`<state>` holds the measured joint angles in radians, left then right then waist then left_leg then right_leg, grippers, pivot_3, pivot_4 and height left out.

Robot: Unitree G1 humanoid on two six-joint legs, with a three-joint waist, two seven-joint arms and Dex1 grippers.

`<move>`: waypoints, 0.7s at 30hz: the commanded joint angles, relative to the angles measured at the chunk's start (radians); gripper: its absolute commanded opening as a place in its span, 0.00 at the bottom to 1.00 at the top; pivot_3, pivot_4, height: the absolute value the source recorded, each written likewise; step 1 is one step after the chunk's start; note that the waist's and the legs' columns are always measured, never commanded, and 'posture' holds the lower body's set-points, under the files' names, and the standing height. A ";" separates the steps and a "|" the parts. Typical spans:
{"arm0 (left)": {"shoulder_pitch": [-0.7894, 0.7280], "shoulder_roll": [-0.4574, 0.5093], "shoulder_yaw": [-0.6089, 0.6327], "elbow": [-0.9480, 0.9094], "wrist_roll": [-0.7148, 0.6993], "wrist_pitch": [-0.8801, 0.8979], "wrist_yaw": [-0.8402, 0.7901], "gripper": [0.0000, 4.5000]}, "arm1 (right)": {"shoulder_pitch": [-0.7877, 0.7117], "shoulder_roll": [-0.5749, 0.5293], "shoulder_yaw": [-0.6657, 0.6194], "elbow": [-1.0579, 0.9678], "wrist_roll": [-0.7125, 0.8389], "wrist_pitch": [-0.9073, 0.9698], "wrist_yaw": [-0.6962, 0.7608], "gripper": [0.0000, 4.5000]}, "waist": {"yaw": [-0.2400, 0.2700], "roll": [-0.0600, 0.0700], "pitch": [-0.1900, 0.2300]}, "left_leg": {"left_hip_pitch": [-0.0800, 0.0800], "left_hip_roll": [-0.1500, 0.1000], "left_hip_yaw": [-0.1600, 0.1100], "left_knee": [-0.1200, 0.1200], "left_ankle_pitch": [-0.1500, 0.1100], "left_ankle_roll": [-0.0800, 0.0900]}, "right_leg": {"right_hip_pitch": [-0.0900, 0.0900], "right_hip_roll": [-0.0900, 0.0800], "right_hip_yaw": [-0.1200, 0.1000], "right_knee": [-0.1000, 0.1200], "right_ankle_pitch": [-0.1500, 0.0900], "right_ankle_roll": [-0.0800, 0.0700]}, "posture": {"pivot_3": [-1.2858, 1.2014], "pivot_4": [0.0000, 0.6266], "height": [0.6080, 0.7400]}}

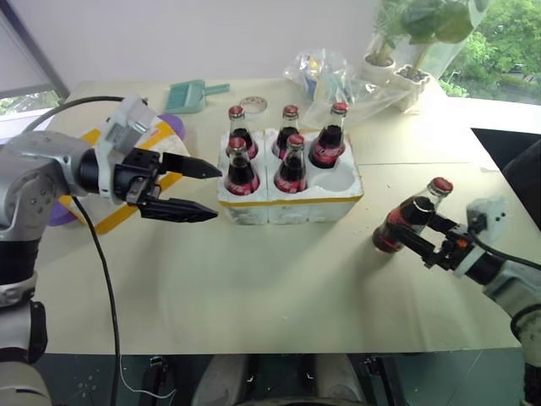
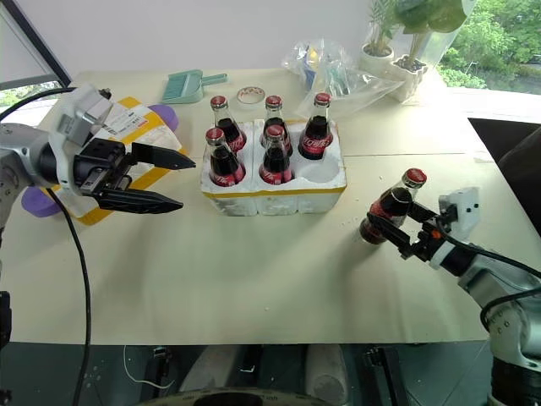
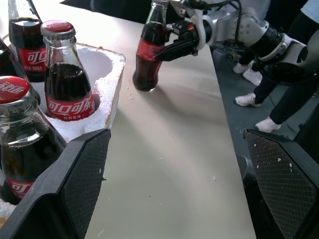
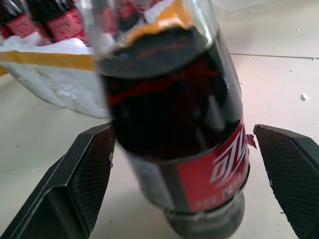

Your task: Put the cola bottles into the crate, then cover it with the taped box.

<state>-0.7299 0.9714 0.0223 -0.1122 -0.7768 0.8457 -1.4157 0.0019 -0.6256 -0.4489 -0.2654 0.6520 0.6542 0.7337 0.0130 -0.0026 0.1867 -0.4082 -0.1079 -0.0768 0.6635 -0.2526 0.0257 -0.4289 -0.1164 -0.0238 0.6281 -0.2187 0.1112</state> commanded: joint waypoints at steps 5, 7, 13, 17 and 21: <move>-0.015 0.017 0.051 -0.024 -0.018 0.002 0.014 1.00 | -0.076 0.007 -0.021 -0.009 0.068 -0.020 -0.014 0.63 | 0.000 0.000 0.000 | 0.000 0.000 0.000 0.000 0.000 0.000 | 0.000 0.000 0.000 0.000 0.000 0.000 | 0.52 0.24 1.00; -0.005 0.020 0.055 -0.029 -0.015 -0.002 0.017 1.00 | -0.136 0.006 -0.063 -0.015 0.146 0.016 -0.038 0.63 | -0.001 0.001 0.001 | 0.000 0.000 0.000 0.000 0.000 0.000 | 0.000 0.000 0.000 0.000 0.000 0.000 | 0.52 0.24 1.00; 0.005 0.018 0.070 -0.036 -0.022 0.002 0.034 1.00 | -0.398 -0.004 -0.089 -0.008 0.364 0.130 -0.135 0.63 | -0.008 0.004 0.003 | 0.000 0.000 0.000 -0.001 0.000 0.000 | -0.002 0.000 0.000 0.001 0.000 0.000 | 0.52 0.24 1.00; 0.012 0.014 0.076 -0.040 -0.022 -0.003 0.044 1.00 | -0.545 0.018 0.000 0.021 0.367 0.149 -0.152 0.63 | -0.007 0.003 0.003 | -0.001 0.000 0.000 -0.003 0.000 0.000 | -0.003 0.001 0.000 0.000 0.000 0.000 | 0.52 0.24 1.00; 0.022 0.012 0.085 -0.049 -0.027 -0.006 0.060 1.00 | -0.601 0.030 0.133 0.071 0.278 0.124 -0.116 0.63 | -0.003 0.003 0.003 | -0.001 0.000 0.000 -0.003 0.000 0.000 | -0.002 0.000 0.000 0.000 0.000 0.000 | 0.52 0.24 1.00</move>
<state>-0.7094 0.9764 0.0645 -0.1326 -0.7886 0.8459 -1.3639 -0.5657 -0.6006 -0.3489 -0.2023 0.9627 0.8102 0.5914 0.0100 0.0004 0.1894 -0.4091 -0.1085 -0.0768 0.6611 -0.2524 0.0255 -0.4311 -0.1164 -0.0236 0.6282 -0.2187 0.1112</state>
